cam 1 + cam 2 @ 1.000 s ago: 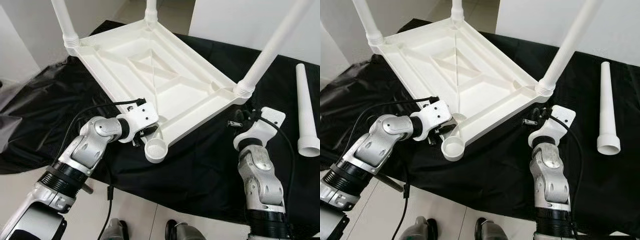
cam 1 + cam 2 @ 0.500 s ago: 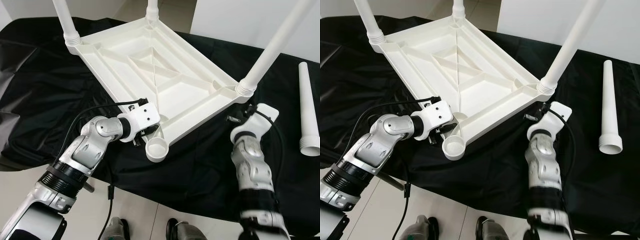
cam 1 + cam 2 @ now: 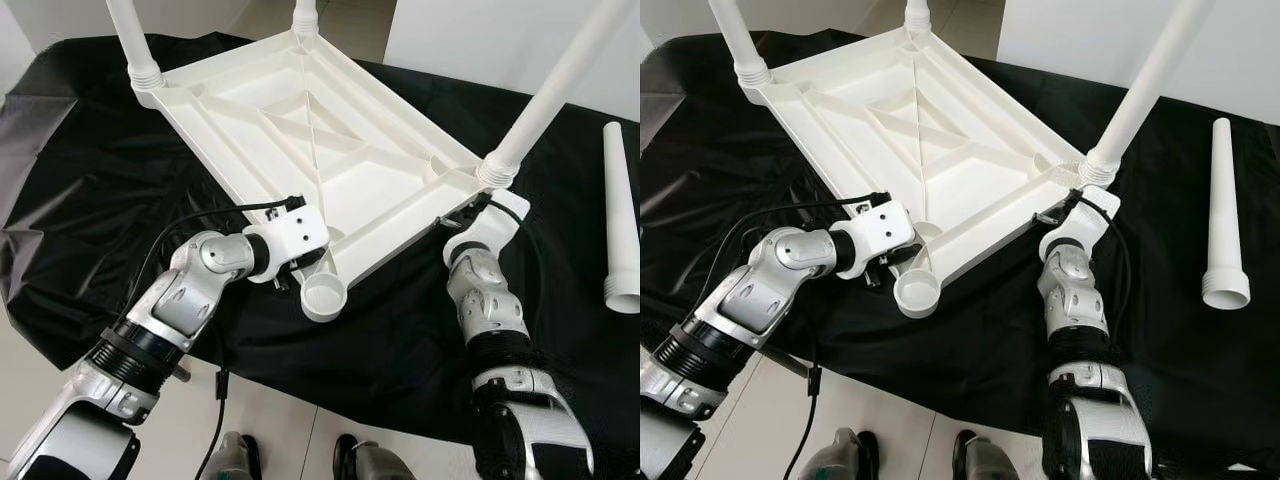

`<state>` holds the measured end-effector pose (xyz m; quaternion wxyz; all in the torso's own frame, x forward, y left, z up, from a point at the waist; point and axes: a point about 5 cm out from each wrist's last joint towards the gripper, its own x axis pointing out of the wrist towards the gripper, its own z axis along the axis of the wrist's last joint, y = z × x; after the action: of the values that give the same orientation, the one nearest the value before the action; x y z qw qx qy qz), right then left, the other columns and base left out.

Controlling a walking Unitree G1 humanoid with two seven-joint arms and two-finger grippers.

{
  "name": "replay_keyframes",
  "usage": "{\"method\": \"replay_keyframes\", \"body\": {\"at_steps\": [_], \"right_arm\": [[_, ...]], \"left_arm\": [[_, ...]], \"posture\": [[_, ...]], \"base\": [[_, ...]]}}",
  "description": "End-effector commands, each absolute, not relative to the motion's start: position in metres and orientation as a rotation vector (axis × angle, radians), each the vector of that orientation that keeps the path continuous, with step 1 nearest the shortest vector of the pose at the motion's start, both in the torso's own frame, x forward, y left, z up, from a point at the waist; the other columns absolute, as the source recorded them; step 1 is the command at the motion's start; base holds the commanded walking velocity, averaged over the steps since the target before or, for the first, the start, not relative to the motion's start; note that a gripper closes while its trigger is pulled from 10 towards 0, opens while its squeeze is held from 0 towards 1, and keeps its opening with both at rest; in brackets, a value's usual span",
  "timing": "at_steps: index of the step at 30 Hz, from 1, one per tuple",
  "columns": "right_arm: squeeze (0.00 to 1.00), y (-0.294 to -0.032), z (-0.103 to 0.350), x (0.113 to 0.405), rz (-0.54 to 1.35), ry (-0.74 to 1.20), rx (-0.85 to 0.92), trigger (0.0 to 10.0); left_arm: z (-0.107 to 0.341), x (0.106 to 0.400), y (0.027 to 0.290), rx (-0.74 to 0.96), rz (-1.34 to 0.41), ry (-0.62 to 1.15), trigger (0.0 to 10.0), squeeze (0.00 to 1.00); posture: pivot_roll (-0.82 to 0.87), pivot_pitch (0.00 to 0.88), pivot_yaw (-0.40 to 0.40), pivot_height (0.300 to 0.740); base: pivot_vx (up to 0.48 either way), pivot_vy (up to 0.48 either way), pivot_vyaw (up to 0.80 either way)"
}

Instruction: Building children table

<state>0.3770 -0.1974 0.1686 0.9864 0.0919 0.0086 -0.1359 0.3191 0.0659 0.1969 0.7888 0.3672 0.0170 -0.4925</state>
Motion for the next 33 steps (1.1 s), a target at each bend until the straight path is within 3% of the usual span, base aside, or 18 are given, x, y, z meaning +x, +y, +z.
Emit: {"method": "replay_keyframes", "body": {"at_steps": [1,4,16,22,26,30,31,33], "right_arm": [[0.00,-0.182,0.166,0.384,-0.166,0.031,0.193,10.0],[0.00,-0.180,0.172,0.390,-0.132,0.005,0.169,10.0],[0.00,-0.179,0.179,0.393,-0.117,-0.069,0.184,10.0],[0.00,-0.188,0.182,0.388,-0.173,-0.136,0.151,10.0],[0.00,-0.206,0.192,0.371,-0.326,-0.262,0.030,10.0],[0.00,-0.211,0.197,0.364,-0.361,-0.306,-0.006,10.0],[0.00,-0.213,0.199,0.359,-0.371,-0.327,-0.019,10.0],[0.00,-0.214,0.202,0.354,-0.372,-0.352,-0.026,10.0]], "left_arm": [[0.196,0.299,0.030,0.787,-1.231,-0.011,10.0,0.00],[0.198,0.287,0.007,0.742,-1.299,-0.048,10.0,0.00],[0.198,0.269,-0.031,0.667,-1.374,-0.088,10.0,0.00],[0.202,0.277,-0.026,0.678,-1.342,-0.088,10.0,0.00],[0.210,0.291,-0.003,0.677,-1.283,-0.077,10.0,0.00],[0.215,0.295,0.005,0.655,-1.270,-0.079,10.0,0.01],[0.219,0.297,0.009,0.630,-1.269,-0.076,10.0,1.00],[0.225,0.298,0.013,0.588,-1.274,-0.080,10.0,1.00]], "posture": [[0.07,0.229,-0.025,0.740],[0.06,0.228,-0.015,0.740],[0.06,0.227,0.000,0.740],[0.06,0.226,-0.006,0.740],[0.06,0.218,-0.012,0.740],[0.06,0.216,-0.015,0.740],[0.06,0.215,-0.019,0.740],[0.06,0.214,-0.024,0.740]], "base": [[0.000,0.000,0.00],[0.000,0.000,0.00],[0.000,0.000,0.00],[0.000,0.000,0.00],[0.000,0.000,0.00],[0.000,0.000,0.00],[0.000,0.000,0.00],[0.000,0.000,0.00]]}}
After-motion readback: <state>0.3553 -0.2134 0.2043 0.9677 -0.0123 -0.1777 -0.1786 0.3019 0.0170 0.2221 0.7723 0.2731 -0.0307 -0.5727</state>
